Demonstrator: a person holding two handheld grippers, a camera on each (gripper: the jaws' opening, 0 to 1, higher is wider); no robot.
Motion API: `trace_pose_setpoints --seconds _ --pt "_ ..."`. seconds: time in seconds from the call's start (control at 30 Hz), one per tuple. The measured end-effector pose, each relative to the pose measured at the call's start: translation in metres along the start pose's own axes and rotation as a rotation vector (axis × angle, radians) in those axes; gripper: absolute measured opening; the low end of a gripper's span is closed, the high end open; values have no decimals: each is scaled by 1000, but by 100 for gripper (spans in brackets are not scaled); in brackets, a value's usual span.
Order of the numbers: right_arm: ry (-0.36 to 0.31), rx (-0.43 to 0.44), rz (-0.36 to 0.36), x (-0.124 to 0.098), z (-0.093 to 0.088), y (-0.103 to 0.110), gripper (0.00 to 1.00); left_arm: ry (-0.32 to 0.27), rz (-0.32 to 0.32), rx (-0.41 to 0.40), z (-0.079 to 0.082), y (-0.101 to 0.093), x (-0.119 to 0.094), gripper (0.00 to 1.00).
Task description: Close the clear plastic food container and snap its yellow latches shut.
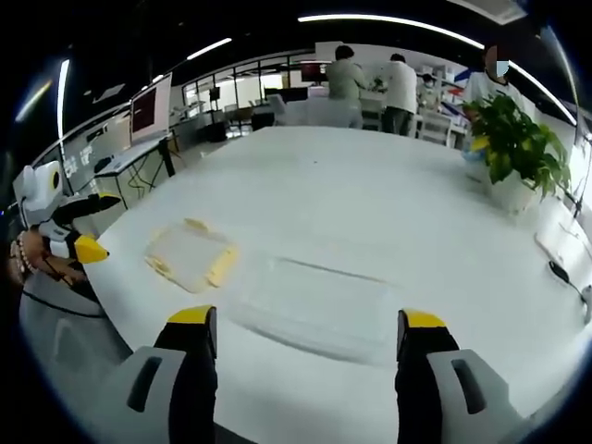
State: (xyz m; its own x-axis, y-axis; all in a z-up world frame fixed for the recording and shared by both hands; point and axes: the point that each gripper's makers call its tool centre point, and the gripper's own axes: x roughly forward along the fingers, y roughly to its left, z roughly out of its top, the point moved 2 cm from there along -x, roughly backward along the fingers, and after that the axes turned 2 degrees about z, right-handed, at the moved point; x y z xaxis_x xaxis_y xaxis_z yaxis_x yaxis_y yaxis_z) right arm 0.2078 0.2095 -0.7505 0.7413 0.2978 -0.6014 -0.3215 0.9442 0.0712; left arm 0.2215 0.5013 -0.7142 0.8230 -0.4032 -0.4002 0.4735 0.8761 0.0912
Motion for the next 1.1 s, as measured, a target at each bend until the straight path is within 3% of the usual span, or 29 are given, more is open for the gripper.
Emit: trace_pose_setpoints --seconds 0.07,0.1,0.13,0.17,0.27,0.4,0.53,0.67,0.87,1.1 --pt "4 -2 2 0 -1 1 76 -92 0 15 11 1 -1 98" --pt "7 -3 4 1 -1 1 76 -50 -38 -5 5 -3 -2 94" --pt "9 -4 5 1 -1 1 75 -28 -23 -54 2 -2 -2 90" --pt "12 -7 5 1 -2 1 75 24 -21 -48 -4 -1 -3 89" --pt "14 -9 5 1 -2 1 75 66 9 -8 -10 3 -2 89" --pt "12 -5 15 1 -2 3 74 43 4 36 -4 2 -4 84" --pt "4 -12 30 0 0 6 74 24 -12 23 -1 7 -5 85" --pt "2 -29 42 1 2 9 72 83 -18 34 -15 16 -3 88" --pt "4 -44 56 2 4 10 70 97 -13 43 -21 28 -1 89" --pt "5 -82 77 7 12 14 69 158 -47 87 -34 35 6 78"
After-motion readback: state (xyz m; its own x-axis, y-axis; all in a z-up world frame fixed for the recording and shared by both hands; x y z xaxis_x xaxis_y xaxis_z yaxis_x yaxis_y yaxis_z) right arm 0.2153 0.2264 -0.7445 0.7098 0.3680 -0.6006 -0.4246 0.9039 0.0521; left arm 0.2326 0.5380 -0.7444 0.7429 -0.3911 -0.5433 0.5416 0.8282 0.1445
